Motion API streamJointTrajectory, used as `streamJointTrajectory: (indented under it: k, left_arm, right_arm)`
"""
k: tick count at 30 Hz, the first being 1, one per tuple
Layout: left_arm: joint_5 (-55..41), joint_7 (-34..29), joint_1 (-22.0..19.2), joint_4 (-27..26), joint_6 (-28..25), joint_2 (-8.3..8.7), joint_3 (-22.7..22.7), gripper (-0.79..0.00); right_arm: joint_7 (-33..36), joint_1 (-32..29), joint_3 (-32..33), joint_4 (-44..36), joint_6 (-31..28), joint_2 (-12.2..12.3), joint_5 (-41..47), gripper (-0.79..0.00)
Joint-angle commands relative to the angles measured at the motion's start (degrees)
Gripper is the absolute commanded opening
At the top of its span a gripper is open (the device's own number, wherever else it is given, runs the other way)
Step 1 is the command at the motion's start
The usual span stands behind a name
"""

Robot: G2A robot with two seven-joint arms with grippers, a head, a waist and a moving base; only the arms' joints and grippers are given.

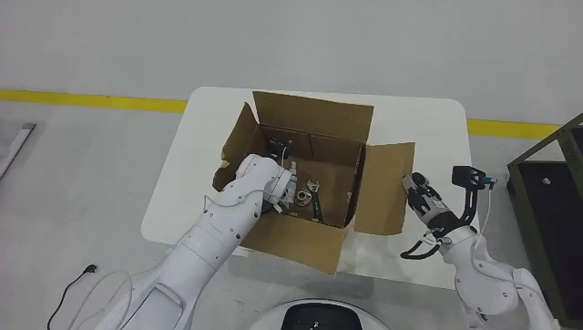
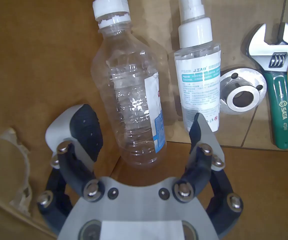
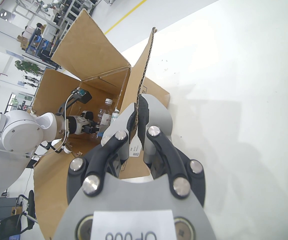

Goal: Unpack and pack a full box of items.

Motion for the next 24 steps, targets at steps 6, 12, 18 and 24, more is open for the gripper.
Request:
streamJointTrajectory:
  k: [6, 12, 18, 24]
  left_arm:
    - [1.0, 0.1, -0.1, 0.8, 0.0, -0.48, -0.1, -0.055]
    - [-0.3, -0.6, 0.1, 0.4, -0.5, -0.72, -1.3, -0.102]
    - [-1.8, -1.8, 0.5, -2.9, -1.6, -0.75, -2.8, 0.000]
    - [-1.7, -2.7, 1.7, -6.4, -2.5, -0.52, -4.0, 0.000]
  right_arm:
    - [-0.1, -0.5, 0.2, -0.3, 0.2, 0.1, 0.1, -0.785]
    - [0.0, -0.7, 0.2, -0.5, 0.0, 0.1, 0.2, -0.785]
    - [0.0, -0.4, 0.1, -0.5, -0.4, 0.2, 0.6, -0.582]
    - [-2.8, 0.1, 0.4, -1.2, -2.1, 0.1, 2.0, 0.000]
